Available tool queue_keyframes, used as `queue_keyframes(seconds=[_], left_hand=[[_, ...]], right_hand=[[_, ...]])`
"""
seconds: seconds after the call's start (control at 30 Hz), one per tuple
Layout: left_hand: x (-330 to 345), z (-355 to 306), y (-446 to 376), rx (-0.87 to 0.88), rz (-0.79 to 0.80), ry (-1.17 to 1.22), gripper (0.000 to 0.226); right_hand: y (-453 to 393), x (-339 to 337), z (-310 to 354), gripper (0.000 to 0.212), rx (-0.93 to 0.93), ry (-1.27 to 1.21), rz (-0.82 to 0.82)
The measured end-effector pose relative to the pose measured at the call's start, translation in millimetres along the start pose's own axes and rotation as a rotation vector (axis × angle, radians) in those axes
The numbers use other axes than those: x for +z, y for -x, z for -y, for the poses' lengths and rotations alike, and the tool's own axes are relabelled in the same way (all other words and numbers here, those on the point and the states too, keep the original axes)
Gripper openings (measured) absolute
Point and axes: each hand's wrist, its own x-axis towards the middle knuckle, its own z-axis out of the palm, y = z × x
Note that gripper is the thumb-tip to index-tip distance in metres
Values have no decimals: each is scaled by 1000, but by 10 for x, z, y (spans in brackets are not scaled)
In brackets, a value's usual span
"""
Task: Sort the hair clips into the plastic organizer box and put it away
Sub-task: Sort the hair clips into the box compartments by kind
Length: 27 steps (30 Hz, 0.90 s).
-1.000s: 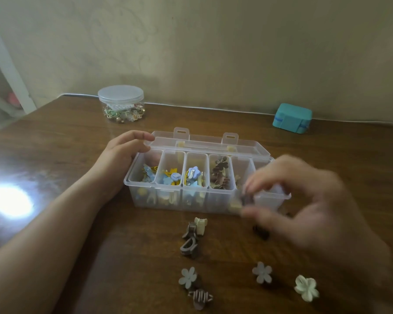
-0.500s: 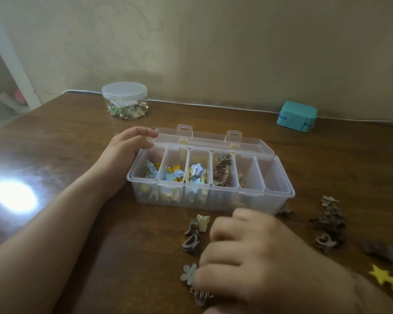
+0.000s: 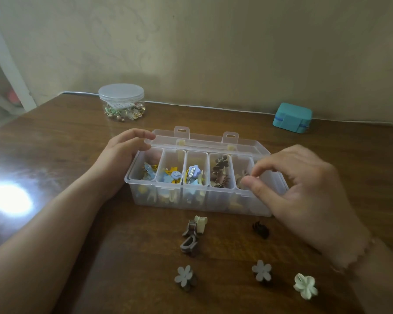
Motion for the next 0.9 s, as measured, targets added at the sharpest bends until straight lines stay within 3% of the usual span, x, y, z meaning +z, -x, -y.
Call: queue_keyframes(seconds=[0.1,0.3,0.47,0.67,0.77,0.83,0.9], left_hand=[[9,-16,12,4,2,24,29],[29,-41,36,1,2,51,29],[29,-43,40,2,18,37,28],[25,-34,32,3,16,27,29],[19,-36,34,-1,21,33,29],[25,-34,36,0,21,44,29],[33,-30,34,8,4,38,29]], right_hand=[[23,19,102,22,-106,-56,53],[224,221,496,25,-583,-46,351],[295,314,493,20,-660,-10,404],[169,171,369,13,-547,-184,249],[61,-1,207,4,-293,-261,-5],[-7,-54,100,7,-109,-183,-163],[-45,-5,5,10,10,-82,-166]])
